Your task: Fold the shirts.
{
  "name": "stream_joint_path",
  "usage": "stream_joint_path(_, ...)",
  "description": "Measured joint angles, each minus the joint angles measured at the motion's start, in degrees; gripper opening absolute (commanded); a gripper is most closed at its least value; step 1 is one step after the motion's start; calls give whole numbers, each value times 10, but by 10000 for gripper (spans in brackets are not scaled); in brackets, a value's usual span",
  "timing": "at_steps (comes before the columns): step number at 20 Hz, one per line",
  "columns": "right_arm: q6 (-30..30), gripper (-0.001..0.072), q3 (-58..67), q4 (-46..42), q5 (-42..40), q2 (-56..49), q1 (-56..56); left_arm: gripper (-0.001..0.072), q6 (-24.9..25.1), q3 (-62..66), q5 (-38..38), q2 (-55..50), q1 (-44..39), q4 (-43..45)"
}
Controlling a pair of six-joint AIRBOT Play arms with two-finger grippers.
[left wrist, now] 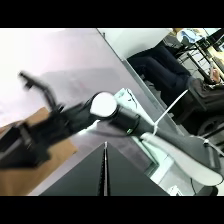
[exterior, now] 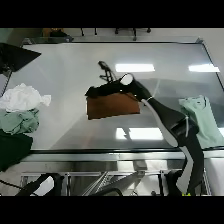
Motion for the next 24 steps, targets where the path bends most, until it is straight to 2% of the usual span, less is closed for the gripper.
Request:
stream_joint_path(3, 18, 642, 0, -28, 66, 34, -92, 17, 13, -36, 0, 9, 9, -1)
stream_joint_path(7, 80, 648, -9, -133, 170, 42, -219, 18, 20, -55, 0, 13, 12, -3)
stream_joint_path(10, 99, 650, -45, -178, 208, 31, -274, 18, 24, -60, 0, 13, 13, -3)
stream_joint_path(14, 99, 650, -92, -201, 220, 0, -282, 18, 24, -62, 0, 14, 13, -2)
stream_joint_path(19, 72, 636, -107, -172, 220, -26, -233, 18, 24, -62, 0, 14, 13, -2)
stream_joint_path(20, 68, 537, -108, -162, 215, -29, -224, 18, 24, -62, 0, 14, 13, -2)
stream_joint_path(21, 62, 211, -107, -155, 210, -31, -215, 18, 24, -62, -1, 14, 13, -2)
stream_joint_path(22, 59, 25, -107, -149, 203, -33, -209, 18, 24, -62, -2, 14, 13, -2)
stream_joint_path(24, 49, 19, -104, -129, 204, -28, -203, 18, 24, -62, -2, 14, 13, -2)
